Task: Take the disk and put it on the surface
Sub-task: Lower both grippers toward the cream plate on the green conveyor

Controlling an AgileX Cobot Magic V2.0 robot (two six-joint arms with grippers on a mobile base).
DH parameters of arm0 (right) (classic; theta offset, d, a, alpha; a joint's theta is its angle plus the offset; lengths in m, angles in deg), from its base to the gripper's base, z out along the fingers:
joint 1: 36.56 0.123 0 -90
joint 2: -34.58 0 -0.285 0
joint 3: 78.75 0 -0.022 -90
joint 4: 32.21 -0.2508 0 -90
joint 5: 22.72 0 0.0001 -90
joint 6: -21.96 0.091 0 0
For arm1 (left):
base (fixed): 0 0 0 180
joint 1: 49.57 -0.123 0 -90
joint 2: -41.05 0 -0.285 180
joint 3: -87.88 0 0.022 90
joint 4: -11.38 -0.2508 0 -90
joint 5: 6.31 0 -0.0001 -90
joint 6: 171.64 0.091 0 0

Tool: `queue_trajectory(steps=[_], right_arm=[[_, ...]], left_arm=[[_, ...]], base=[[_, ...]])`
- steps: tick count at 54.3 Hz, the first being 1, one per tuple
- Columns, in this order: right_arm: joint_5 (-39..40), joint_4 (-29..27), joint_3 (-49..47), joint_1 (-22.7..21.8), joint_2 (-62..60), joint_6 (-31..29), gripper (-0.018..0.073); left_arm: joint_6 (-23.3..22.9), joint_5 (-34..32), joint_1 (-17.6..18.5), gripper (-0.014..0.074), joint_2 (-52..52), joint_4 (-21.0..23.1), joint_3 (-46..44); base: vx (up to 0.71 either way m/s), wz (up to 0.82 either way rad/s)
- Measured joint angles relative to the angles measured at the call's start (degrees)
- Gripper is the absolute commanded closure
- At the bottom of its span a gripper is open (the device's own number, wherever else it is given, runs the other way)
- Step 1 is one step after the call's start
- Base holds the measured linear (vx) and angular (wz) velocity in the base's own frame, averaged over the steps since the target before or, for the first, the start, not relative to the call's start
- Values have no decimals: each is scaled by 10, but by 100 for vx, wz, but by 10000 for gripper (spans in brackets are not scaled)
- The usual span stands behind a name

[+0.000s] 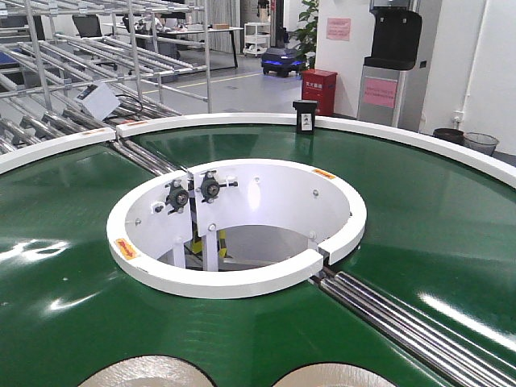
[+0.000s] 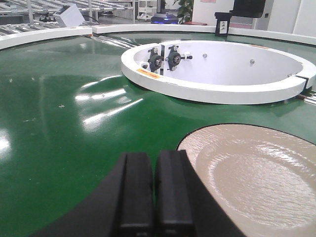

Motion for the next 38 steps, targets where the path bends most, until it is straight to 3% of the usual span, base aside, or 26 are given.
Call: queue_trajectory(steps=[38], right_arm=[[0, 0, 0, 0, 0, 0, 567]], left_arm=[[0, 0, 0, 423, 0, 0, 0]], base=[[0, 0]])
